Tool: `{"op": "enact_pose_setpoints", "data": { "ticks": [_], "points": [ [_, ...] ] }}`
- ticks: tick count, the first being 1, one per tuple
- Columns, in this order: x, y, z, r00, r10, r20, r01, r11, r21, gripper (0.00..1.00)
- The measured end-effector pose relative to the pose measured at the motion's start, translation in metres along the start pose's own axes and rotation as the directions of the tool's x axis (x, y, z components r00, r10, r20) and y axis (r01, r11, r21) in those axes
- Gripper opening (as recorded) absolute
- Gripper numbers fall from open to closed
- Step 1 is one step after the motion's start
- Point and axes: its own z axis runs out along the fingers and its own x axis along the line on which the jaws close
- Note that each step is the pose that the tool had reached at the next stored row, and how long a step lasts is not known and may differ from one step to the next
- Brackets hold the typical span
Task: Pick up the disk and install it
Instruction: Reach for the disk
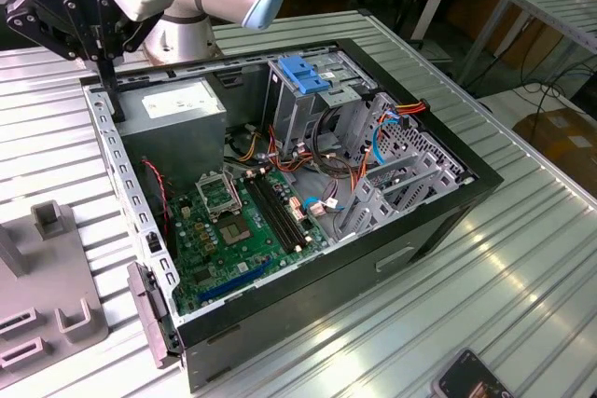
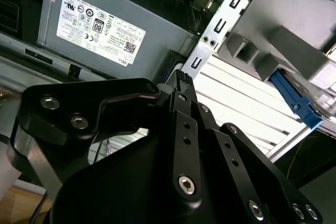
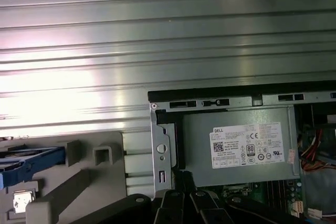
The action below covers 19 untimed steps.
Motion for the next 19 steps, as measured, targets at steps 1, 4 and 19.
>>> {"op": "enact_pose_setpoints", "data": {
  "ticks": [1,4,19],
  "points": [
    [0.0005,0.0008,0.0000,1.0000,0.000,0.0000,0.000,1.0000,0.0000,0.10],
    [0.0024,0.0035,0.0001,1.0000,0.000,0.0000,0.000,1.0000,0.0000,0.10],
    [0.0197,0.0176,0.0003,1.0000,0.000,-0.0001,0.000,1.0000,-0.0003,0.10]
  ]
}}
